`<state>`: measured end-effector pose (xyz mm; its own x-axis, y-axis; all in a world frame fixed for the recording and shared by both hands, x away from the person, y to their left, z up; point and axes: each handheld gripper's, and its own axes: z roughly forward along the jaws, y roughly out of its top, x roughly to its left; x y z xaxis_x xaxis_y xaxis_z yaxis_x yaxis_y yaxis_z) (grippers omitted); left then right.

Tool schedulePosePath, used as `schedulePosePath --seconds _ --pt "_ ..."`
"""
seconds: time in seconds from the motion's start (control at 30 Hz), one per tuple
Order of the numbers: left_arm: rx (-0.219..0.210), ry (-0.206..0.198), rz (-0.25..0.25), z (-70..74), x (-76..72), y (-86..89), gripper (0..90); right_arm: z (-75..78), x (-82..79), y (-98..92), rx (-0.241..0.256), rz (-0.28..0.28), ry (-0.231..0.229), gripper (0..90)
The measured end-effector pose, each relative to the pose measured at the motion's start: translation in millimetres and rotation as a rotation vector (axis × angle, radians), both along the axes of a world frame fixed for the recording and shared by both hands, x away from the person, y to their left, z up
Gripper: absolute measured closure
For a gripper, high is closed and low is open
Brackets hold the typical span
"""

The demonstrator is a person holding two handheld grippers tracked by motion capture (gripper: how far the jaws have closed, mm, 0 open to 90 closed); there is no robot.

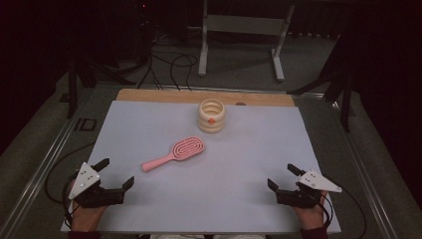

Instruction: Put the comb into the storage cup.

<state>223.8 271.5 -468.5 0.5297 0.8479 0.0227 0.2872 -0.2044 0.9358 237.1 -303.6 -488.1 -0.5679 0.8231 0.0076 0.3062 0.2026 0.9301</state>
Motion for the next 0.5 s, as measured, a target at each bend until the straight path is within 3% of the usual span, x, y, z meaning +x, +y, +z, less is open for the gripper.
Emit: schedulePosePath --seconds 0.5 --pt "-0.010 0.004 -0.001 -1.2 0.0 1.5 0.0 -1.9 0.3 4.4 -0.011 0.028 0.003 8.0"
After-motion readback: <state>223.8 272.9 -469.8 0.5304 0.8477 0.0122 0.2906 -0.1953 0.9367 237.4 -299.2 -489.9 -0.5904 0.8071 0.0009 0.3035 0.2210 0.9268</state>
